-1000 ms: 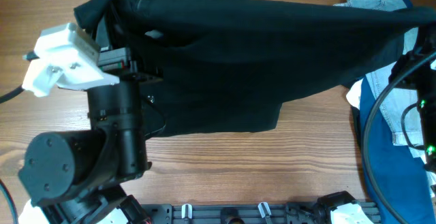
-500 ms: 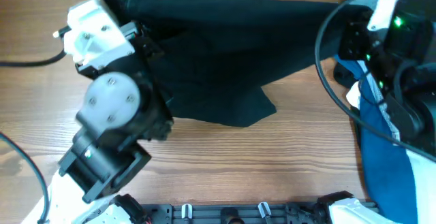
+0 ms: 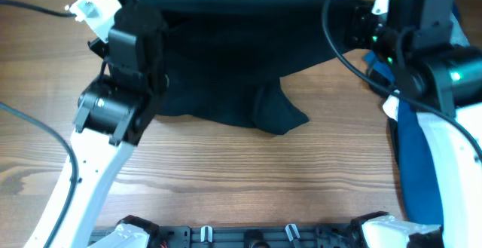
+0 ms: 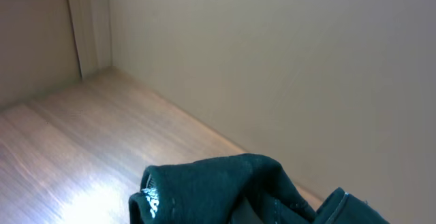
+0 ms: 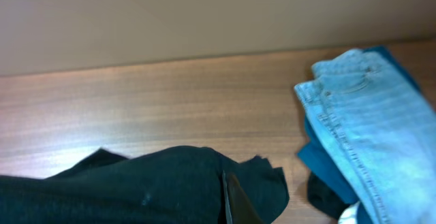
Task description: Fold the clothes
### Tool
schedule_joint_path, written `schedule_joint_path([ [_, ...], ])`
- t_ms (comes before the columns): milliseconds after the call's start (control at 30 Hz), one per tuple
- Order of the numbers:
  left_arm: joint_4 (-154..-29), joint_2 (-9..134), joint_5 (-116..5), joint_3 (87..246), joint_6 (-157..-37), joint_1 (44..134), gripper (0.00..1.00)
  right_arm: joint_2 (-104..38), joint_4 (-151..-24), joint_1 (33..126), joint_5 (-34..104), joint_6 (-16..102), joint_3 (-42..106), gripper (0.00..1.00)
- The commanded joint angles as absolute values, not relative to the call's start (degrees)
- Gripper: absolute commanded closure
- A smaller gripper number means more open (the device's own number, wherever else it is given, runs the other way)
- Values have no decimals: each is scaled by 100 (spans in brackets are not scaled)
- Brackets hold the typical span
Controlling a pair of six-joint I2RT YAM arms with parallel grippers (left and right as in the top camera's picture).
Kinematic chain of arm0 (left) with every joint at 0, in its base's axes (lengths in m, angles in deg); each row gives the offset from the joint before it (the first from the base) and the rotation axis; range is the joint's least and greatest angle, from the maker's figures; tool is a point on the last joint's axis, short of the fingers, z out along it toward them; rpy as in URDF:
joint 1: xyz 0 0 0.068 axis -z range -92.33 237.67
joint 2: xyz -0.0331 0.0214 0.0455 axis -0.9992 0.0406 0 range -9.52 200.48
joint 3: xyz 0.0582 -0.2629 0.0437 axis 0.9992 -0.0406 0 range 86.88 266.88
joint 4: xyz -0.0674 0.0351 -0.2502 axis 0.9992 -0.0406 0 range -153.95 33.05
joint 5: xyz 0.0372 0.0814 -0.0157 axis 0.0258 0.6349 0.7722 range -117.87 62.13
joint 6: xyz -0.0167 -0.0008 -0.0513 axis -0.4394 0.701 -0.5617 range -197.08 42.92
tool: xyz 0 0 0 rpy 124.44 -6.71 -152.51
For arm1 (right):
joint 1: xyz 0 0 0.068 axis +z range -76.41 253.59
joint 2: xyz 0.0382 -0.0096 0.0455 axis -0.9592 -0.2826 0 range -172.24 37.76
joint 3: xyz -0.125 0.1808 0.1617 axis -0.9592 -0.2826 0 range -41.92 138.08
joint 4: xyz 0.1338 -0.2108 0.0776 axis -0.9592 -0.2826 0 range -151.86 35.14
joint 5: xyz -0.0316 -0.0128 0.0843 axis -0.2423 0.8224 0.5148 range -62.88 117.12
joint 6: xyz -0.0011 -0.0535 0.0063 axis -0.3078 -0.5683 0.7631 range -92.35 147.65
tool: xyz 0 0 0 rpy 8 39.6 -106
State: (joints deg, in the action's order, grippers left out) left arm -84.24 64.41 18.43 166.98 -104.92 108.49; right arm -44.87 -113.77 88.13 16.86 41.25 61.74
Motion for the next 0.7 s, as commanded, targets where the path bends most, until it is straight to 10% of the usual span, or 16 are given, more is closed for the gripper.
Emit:
schedule_joint_path([
  [0, -8442, 6832, 1483, 16754, -10763, 10296, 96, -4904, -11270, 8724, 1566, 4304, 6237, 96],
  [667, -7417, 8712, 427, 16754, -10756, 9472, 96, -6646, -9867, 8256, 2698, 4221, 6237, 96],
])
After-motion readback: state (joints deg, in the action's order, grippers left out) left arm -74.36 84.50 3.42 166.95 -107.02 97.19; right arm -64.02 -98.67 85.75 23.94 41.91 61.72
